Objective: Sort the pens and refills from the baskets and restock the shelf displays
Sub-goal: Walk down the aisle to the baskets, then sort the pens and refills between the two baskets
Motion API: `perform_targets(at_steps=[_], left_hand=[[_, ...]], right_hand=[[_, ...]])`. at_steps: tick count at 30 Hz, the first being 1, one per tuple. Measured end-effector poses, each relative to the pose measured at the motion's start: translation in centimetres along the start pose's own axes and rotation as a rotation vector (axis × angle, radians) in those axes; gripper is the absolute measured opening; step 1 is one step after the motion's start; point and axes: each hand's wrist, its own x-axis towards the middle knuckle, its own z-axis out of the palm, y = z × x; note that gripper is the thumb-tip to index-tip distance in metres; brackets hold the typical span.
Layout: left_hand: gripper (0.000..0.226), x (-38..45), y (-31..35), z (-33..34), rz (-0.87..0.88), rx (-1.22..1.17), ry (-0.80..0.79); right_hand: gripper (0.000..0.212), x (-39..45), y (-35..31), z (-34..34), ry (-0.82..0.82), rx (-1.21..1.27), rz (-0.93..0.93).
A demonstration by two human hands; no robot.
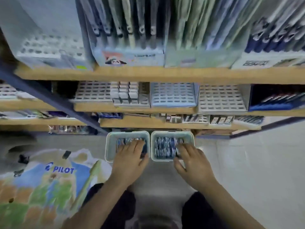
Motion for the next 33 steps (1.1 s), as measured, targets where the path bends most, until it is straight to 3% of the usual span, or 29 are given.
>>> perform_targets(at_steps=[5, 10, 13, 18, 25, 30, 33], left_hand=[[0.053, 4.7, -3.2, 12.9, 0.041, 0.069, 0.042], [0.053, 6.3, -3.7, 17.9, 0.080, 0.031, 0.252], [0.053, 5.7, -3.4, 17.6, 0.145, 0.029, 0.329], [0.048, 1.7, -4.4, 17.9, 0.176, 0.064, 0.285], [0.048, -3.5, -4.0, 17.8, 0.142, 0.061, 0.399], [0.027, -5.3, -2.8, 21.4, 0.063, 0.108, 0.388], [0.035, -4.6, -3.1, 23.3, 0.007, 0.063, 0.346]], right_hand=[[0.050, 4.3, 5.4, 14.6, -0.059, -0.063, -0.018], [0.045, 5.8, 9.0, 21.3, 0.102, -0.068, -0.055], [0.047, 5.4, 8.9, 22.3, 0.202, -0.064, -0.096], [0.048, 3.1, 5.9, 20.5, 0.299, -0.031, -0.132], [0.039, -2.2, 2.5, 20.2, 0.201, -0.128, -0.051], [0.042, -3.8, 2.6, 21.2, 0.188, -0.092, -0.017], [0.047, -3.0, 4.1, 22.4, 0.180, -0.019, 0.011]])
